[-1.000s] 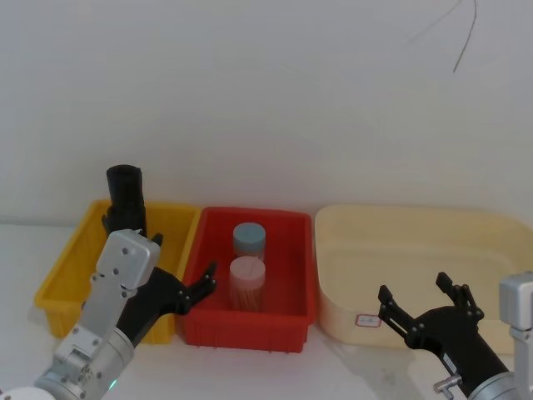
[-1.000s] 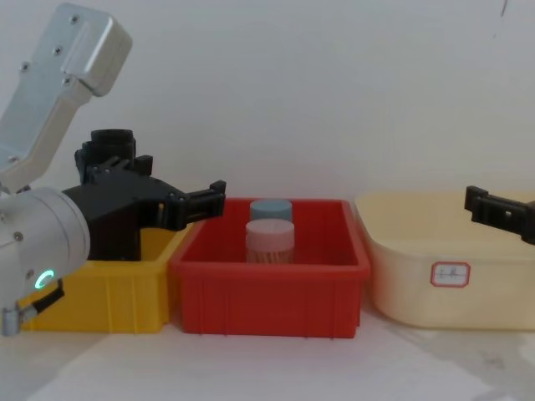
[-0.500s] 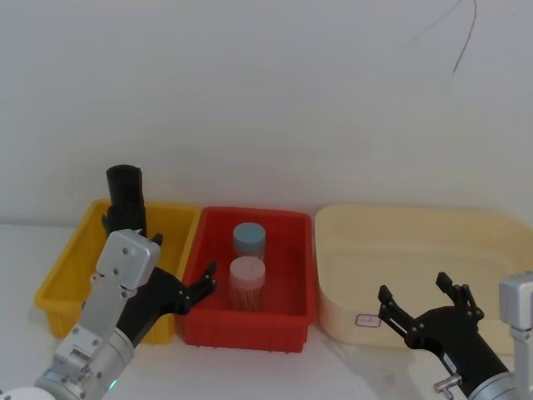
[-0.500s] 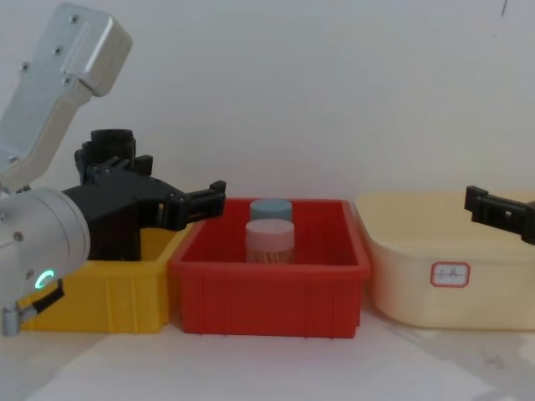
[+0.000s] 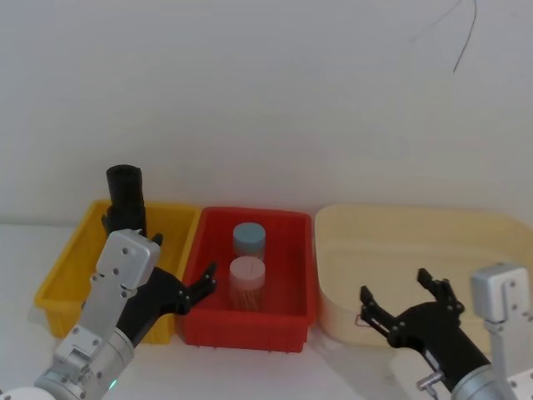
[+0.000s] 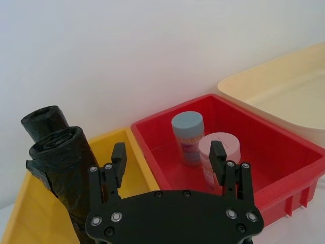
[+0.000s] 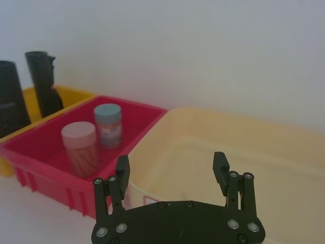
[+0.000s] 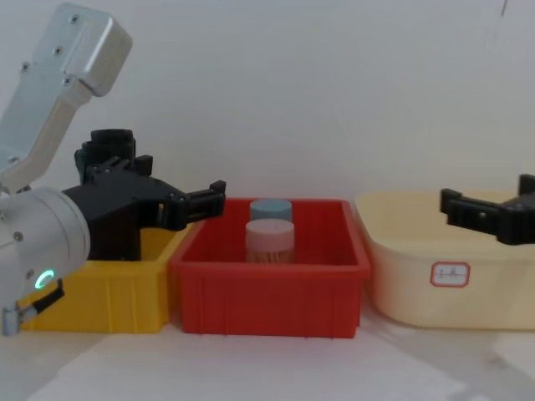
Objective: Pick up the garbage bag with the one hand and transfer it to the other hand.
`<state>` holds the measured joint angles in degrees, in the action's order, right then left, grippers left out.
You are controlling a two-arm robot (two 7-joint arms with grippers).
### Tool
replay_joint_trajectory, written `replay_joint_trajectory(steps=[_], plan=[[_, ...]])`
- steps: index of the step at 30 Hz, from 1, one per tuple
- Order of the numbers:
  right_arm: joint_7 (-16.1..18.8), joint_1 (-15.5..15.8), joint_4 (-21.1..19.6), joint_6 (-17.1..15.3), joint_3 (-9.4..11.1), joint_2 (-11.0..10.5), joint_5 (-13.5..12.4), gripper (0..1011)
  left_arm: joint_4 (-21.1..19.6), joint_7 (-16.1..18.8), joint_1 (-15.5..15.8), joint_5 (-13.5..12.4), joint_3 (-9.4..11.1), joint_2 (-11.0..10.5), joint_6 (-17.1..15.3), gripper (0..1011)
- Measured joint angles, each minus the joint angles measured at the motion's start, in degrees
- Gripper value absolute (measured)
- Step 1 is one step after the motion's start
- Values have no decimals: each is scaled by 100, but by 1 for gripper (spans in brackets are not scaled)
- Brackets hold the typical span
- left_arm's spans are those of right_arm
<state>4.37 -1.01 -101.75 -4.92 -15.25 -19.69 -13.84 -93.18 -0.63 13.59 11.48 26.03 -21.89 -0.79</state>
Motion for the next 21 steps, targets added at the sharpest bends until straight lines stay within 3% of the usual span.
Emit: replay_joint_trajectory(steps=[10, 21], plan=[[67, -271, -205, -525, -373, -72, 446, 1000, 0, 0, 0, 0, 0, 0, 0, 1000], [431, -921, -490, -1764, -843, -25, 783, 1000, 0, 0, 0, 0, 0, 0, 0, 1000]])
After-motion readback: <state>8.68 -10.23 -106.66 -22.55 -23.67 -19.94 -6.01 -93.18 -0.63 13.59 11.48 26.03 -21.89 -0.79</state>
